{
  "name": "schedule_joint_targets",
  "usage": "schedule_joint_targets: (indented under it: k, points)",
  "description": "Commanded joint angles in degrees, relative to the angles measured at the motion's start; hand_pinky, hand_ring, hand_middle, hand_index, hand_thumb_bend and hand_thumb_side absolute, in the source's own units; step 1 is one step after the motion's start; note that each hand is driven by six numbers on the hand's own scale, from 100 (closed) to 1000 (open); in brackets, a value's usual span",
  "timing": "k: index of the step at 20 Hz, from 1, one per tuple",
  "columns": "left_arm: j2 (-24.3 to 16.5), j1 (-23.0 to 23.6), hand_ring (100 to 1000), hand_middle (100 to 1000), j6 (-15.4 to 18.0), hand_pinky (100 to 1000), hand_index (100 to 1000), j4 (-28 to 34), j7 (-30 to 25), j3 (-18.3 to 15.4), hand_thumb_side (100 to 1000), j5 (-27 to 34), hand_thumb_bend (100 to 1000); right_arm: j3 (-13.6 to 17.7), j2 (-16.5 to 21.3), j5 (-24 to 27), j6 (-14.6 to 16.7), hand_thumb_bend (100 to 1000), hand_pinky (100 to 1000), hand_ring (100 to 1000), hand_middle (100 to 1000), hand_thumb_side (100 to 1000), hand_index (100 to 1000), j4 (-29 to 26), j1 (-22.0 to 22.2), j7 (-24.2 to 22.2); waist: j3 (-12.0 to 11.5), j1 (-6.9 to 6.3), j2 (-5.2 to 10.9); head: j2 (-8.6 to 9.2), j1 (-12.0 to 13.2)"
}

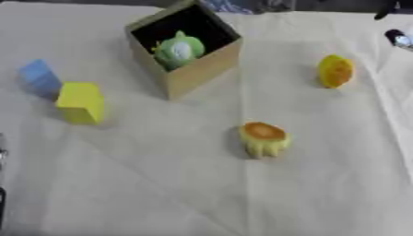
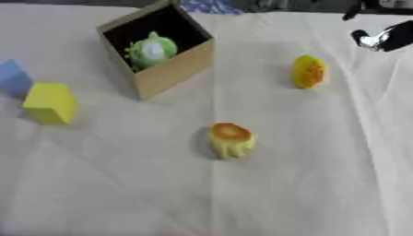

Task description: Pick up objects on the table and place them in the box.

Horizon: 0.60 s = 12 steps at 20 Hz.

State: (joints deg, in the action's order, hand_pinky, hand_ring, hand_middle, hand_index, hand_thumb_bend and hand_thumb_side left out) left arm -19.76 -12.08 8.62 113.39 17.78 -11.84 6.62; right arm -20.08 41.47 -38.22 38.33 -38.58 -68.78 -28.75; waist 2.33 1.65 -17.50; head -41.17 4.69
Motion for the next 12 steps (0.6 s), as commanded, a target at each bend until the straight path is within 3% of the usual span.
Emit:
schedule_joint_targets:
  k: [1,6,8,12]
  points:
    - [-1.85,-0.29,714,724,0.14,865,826,0.97,-0.28,0.1,696,-0.09,324,0.95,-0.72,-1.33,1.78,100,903,899,823,613,881,3.35,-2.21,-1.83,-0.16,-0.06,1.2,0.84,-0.31]
    - [-1.71,-0.43,714,724,0.25,865,826,0.88,-0.43,0.18,694,0.08,324,2.83,-3.99,-2.15,2.67,115,904,895,805,563,877,9.52,-3.62,-3.91,-0.56,-0.46,1.2,0.95,-1.0]
    - [-1.67,-0.48,714,724,0.28,864,826,0.82,-0.44,0.19,693,0.15,324,3.35,-4.95,-3.07,2.31,163,904,895,799,514,877,10.6,-3.94,-3.52,-0.72,-0.64,1.15,1.01,-1.24]
    - [-1.49,-0.61,714,724,0.31,864,826,0.76,-0.56,0.28,695,0.29,324,3.5,-6.66,-5.91,0.99,193,904,899,807,507,885,11.58,-4.37,-1.43,-0.97,-0.8,0.96,1.11,-1.65]
